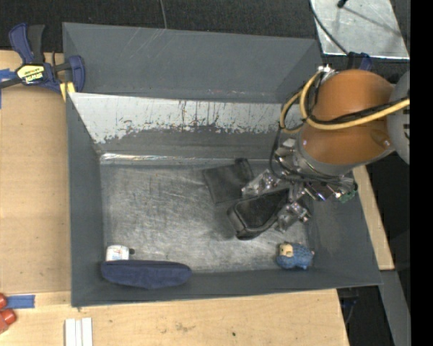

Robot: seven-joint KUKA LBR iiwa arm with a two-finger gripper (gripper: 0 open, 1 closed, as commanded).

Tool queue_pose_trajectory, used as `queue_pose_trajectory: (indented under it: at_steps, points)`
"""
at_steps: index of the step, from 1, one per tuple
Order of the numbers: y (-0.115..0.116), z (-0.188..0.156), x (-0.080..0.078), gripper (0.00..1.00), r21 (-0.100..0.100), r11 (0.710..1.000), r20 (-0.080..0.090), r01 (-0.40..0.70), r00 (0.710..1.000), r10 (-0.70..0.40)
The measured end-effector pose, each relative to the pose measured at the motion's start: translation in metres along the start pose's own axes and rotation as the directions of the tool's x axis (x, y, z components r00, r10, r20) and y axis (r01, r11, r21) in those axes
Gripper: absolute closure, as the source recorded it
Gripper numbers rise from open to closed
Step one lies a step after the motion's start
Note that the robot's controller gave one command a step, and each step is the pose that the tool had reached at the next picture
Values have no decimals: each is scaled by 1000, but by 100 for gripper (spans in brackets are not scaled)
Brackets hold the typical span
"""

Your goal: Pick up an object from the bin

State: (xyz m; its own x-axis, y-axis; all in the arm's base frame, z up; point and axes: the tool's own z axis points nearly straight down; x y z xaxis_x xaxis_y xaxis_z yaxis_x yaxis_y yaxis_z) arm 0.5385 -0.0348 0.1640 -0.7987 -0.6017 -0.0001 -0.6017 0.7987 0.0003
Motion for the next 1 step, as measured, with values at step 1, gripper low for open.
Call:
queue_pose_trajectory:
  at_steps: [1]
  points:
    - [0, -24, 0, 100, 1, 1000, 1, -3, 1000, 3]
